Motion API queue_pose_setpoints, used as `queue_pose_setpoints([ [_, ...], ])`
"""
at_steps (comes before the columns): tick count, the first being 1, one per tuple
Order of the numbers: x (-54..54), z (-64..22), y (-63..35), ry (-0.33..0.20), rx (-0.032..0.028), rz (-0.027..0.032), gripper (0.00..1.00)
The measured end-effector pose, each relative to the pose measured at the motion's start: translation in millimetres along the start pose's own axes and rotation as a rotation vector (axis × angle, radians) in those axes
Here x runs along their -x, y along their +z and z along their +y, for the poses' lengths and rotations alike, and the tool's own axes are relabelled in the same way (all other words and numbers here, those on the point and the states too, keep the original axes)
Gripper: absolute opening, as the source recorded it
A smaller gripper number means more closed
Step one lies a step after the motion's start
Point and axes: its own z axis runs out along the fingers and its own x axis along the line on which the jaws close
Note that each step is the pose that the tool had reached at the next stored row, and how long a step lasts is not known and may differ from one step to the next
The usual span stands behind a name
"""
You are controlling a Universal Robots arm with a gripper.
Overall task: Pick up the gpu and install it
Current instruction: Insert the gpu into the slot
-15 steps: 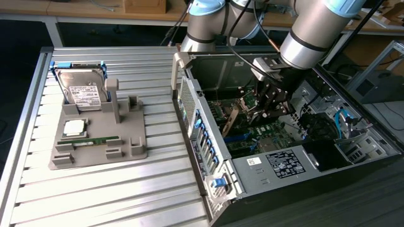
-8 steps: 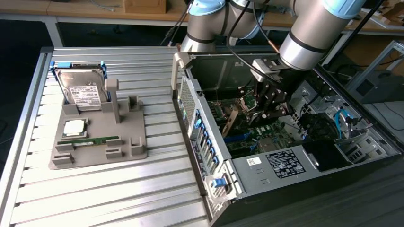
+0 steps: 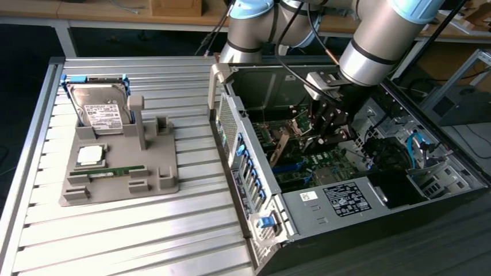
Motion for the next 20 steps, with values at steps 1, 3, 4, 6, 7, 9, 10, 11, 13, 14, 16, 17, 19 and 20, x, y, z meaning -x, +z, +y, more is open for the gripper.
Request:
queue_pose_setpoints([
  [1, 0.0, 0.0, 0.0, 0.000, 0.0000, 0.0001, 0.27],
  [3, 0.0, 0.0, 0.0, 0.000, 0.0000, 0.0001, 0.27],
  [4, 0.0, 0.0, 0.0, 0.000, 0.0000, 0.0000, 0.27],
  [6, 0.0, 0.4, 0.0, 0.000, 0.0000, 0.0000, 0.27],
  [7, 0.1, 1.1, 0.1, 0.000, 0.0000, -0.0001, 0.27],
  [9, 0.2, 3.2, 0.2, 0.000, -0.0001, -0.0001, 0.27],
  [10, 0.3, 4.1, 0.3, 0.000, 0.0000, 0.0000, 0.27],
  [11, 0.4, 5.5, 0.4, 0.000, -0.0001, 0.0000, 0.27],
  [13, 0.4, 7.1, 0.5, 0.000, 0.0000, 0.0000, 0.27],
  [14, 0.5, 8.0, 0.6, 0.000, 0.0001, 0.0000, 0.27],
  [16, 0.7, 11.2, 1.0, 0.000, 0.0000, 0.0001, 0.27],
  [17, 0.9, 13.4, 1.2, 0.000, 0.0000, 0.0000, 0.27],
  [19, 1.1, 16.6, 1.6, 0.000, 0.0001, 0.0003, 0.27],
  [20, 1.2, 18.6, 1.9, 0.000, 0.0000, 0.0002, 0.27],
])
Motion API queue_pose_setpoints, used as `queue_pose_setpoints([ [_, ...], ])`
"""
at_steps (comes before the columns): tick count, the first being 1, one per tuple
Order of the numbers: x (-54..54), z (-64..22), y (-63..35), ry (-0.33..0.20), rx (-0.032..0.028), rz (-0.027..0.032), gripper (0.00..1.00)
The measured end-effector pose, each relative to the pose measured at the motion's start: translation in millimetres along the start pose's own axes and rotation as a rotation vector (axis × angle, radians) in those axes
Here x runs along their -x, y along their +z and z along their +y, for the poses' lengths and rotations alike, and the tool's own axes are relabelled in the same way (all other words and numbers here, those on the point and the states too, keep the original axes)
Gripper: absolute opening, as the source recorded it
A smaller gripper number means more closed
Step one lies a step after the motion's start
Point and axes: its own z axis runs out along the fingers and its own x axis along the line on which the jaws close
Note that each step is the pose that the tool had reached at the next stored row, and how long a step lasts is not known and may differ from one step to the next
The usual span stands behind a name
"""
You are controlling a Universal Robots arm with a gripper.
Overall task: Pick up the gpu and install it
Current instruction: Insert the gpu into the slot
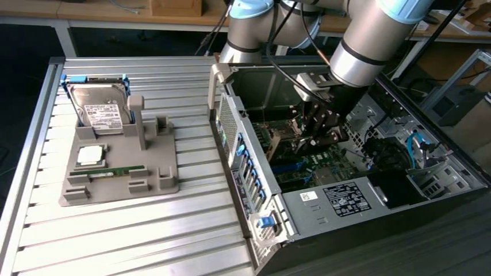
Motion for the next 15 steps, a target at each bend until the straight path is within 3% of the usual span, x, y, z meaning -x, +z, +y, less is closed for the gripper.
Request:
queue_pose_setpoints([
  [3, 0.3, 4.6, 0.9, 0.002, -0.0001, -0.0002, 0.27],
  [9, 0.2, 5.1, 1.6, 0.042, -0.0010, -0.0017, 0.27],
  [15, -0.7, 5.5, 1.9, 0.052, -0.0011, 0.0005, 0.27],
])
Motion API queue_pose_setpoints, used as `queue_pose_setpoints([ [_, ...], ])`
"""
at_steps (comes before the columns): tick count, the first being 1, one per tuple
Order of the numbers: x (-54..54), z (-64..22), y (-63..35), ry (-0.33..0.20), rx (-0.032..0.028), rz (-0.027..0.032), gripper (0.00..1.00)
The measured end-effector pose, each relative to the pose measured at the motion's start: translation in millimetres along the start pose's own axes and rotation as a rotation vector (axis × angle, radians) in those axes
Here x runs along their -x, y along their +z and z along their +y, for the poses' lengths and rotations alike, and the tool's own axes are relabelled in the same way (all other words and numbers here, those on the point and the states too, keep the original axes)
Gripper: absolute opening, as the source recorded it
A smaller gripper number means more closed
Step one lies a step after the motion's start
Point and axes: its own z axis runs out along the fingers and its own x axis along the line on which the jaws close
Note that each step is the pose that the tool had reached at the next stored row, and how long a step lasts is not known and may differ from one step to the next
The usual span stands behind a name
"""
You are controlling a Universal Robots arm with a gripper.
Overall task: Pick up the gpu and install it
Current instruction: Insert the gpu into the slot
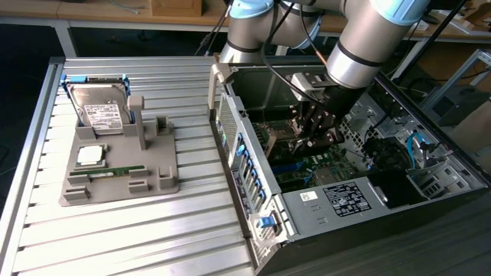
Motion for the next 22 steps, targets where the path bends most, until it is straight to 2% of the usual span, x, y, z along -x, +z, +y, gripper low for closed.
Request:
queue_pose_setpoints([
  [7, -4.4, 3.3, 0.7, 0.003, -0.0001, 0.0006, 0.27],
  [22, -5.1, 9.5, 1.7, 0.003, 0.0000, 0.0011, 0.27],
])
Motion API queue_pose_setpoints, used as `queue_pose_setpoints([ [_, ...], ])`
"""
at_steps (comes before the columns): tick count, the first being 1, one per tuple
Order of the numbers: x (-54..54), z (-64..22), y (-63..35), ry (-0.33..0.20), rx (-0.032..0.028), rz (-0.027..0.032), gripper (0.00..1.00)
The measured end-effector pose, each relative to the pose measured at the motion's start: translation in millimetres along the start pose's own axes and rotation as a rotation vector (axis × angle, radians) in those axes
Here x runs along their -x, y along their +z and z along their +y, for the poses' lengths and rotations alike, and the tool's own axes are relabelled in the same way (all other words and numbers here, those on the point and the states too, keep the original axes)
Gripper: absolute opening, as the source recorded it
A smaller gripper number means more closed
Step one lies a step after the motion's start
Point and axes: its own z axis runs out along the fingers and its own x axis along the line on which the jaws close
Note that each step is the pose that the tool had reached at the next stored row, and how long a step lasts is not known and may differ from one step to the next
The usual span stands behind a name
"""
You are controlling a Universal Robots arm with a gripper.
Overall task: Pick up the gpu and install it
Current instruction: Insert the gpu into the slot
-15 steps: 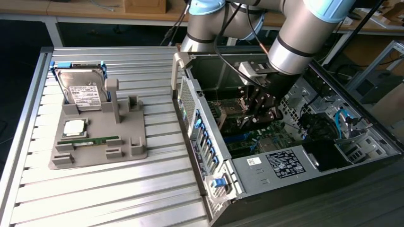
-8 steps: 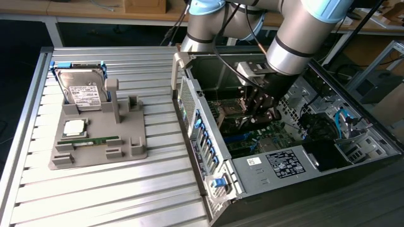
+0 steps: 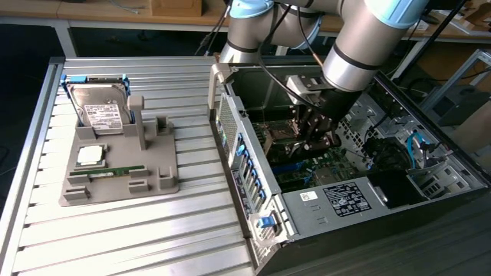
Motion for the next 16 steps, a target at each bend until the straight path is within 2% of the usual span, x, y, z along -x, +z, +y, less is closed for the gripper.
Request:
queue_pose_setpoints([
  [16, -1.5, 10.2, 1.4, 0.000, 0.0000, 0.0004, 0.27],
])
